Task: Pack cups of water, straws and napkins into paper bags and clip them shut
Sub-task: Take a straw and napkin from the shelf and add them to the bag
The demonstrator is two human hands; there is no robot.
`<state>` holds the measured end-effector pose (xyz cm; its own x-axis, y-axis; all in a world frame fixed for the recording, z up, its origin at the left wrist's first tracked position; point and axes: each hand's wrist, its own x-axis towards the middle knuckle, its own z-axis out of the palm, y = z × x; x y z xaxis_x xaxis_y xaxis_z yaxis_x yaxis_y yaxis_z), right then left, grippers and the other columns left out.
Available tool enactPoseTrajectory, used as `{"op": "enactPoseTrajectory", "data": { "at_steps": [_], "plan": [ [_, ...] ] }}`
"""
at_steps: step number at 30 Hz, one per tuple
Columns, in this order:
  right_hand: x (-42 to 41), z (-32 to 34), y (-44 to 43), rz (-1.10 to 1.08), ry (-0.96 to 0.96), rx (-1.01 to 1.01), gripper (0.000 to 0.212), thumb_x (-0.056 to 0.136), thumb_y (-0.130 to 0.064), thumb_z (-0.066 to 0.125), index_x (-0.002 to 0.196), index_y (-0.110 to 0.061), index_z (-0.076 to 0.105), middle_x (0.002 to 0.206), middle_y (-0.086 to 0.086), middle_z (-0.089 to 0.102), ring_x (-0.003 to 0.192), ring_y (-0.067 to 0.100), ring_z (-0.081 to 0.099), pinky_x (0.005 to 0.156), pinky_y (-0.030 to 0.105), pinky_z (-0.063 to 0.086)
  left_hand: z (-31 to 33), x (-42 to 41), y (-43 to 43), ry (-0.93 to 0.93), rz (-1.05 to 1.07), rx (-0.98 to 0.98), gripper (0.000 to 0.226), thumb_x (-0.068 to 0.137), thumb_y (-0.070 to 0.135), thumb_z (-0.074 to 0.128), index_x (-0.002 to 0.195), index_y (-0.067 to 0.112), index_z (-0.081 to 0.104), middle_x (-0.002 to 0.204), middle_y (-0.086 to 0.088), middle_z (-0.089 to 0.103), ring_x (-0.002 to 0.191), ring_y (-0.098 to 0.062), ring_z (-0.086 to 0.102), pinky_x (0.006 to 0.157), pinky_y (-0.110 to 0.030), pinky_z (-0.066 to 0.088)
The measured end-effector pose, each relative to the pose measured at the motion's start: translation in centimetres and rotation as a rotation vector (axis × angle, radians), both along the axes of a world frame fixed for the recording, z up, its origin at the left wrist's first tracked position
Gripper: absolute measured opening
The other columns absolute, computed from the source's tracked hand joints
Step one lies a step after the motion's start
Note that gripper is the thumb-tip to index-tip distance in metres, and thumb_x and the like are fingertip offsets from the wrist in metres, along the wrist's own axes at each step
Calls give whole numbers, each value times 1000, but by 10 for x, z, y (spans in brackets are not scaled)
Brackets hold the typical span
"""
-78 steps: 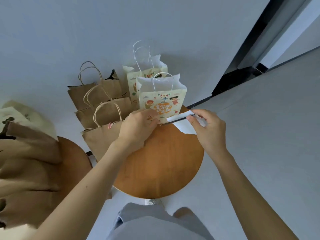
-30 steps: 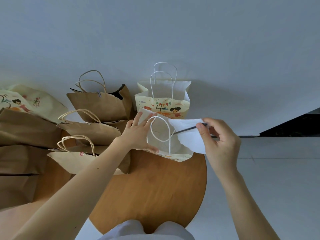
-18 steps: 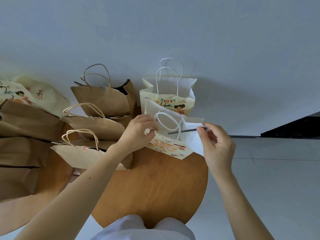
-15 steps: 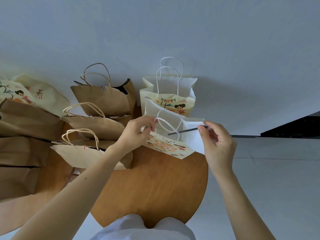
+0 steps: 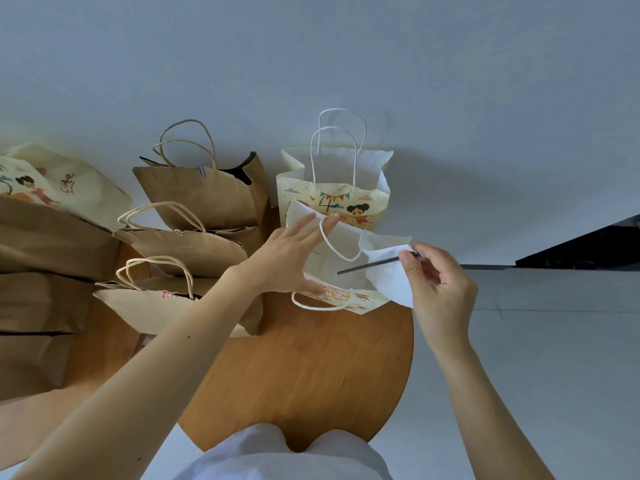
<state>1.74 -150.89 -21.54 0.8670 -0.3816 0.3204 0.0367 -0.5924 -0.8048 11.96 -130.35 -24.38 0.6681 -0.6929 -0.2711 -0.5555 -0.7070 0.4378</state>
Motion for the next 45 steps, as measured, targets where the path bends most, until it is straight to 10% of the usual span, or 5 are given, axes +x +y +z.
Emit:
{"op": "enactPoseTrajectory", "data": {
  "at_steps": [5, 22, 30, 38, 45],
  "plan": [
    [1, -3, 10, 216, -17, -80, 20, 85, -22, 62, 94, -5, 70, 92, -7, 62, 87, 3, 57, 68, 1, 43, -1, 5, -1, -36, -3, 37, 131, 60, 67, 70, 132, 33, -34, 141, 21, -36, 138, -12, -27, 114, -45, 5],
    [62, -56, 55, 486, 323, -20, 15, 86, -15, 63, 99, -13, 71, 103, 0, 69, 94, 8, 61, 83, 24, 51, 24, 30, 15, -78, -40, 48, 131, 62, 60, 75, 142, 29, -23, 150, 18, -21, 142, -9, -10, 111, -35, 18],
    [63, -54, 52, 456, 599, -92, 51, 83, -21, 68, 131, -24, 49, 126, -6, 53, 110, 8, 51, 92, 24, 45, 22, 25, 15, -37, -17, 8, 119, 66, 63, 70, 144, 34, -16, 142, 27, -22, 142, -6, -8, 110, -36, 20],
    [43, -27, 42, 380, 575, 31, 29, 86, -17, 63, 115, -19, 62, 114, -5, 61, 103, 5, 54, 94, 29, 47, 31, 10, 17, -90, 73, -56, 76, 79, 52, 63, 144, 32, 28, 150, 14, 29, 137, -8, 24, 99, -31, 35],
    [13, 14, 30, 316, 464, 65, 22, 87, -11, 61, 109, -16, 67, 107, -4, 66, 95, -1, 58, 80, 0, 40, 58, -19, 16, -156, 222, -201, 37, 91, 36, 54, 127, 29, 55, 127, 5, 59, 108, -18, 57, 85, -35, 49]
  ]
}}
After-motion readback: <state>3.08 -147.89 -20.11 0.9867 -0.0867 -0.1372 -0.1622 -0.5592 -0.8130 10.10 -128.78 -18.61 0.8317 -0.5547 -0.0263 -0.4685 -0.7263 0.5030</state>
